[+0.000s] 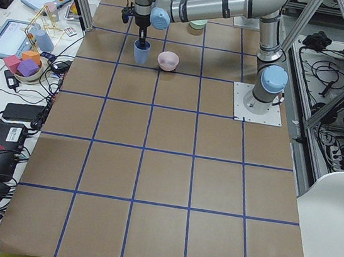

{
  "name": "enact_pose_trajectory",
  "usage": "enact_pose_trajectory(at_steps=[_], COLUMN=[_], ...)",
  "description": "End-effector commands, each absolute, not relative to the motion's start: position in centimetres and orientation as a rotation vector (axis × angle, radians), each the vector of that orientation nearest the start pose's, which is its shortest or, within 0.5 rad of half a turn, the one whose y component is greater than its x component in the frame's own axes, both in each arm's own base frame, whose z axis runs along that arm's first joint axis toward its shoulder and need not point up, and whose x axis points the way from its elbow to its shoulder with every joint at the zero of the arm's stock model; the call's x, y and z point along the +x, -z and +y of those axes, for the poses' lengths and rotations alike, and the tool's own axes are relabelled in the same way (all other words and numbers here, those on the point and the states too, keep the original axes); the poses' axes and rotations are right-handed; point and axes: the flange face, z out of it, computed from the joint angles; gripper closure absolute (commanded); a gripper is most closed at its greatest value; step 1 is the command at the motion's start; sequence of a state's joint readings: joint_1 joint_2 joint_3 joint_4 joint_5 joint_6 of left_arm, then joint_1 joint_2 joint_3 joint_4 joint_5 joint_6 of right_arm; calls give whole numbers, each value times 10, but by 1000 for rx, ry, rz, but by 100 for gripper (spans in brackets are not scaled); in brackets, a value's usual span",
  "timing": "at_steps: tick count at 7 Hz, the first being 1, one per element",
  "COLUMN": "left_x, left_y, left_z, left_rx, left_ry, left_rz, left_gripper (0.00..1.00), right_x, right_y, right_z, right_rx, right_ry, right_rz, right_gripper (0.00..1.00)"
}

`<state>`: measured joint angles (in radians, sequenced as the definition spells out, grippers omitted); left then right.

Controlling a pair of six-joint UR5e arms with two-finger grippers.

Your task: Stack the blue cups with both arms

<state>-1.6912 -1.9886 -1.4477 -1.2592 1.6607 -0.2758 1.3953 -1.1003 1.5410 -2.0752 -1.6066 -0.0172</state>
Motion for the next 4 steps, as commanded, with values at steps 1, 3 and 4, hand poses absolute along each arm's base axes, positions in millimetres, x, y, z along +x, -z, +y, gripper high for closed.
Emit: enact_pose_trajectory(at_steps=[1,3,4], left_x=[-325,-408,-419], left_y=[-333,-300,-264], left_z=[-588,-522,-491], left_rx=[-529,-451,-542], left_ry=[68,-79,-157], left_rz=[3051,3101,3036], left_gripper=[100,100,100], right_x=[12,12,12], right_y=[-259,-246,-243], right_z=[-675,-676,-674], right_rx=[259,264,262], right_ry=[105,85,63], right_rz=[3165,3165,3166], right_gripper=[0,40,74])
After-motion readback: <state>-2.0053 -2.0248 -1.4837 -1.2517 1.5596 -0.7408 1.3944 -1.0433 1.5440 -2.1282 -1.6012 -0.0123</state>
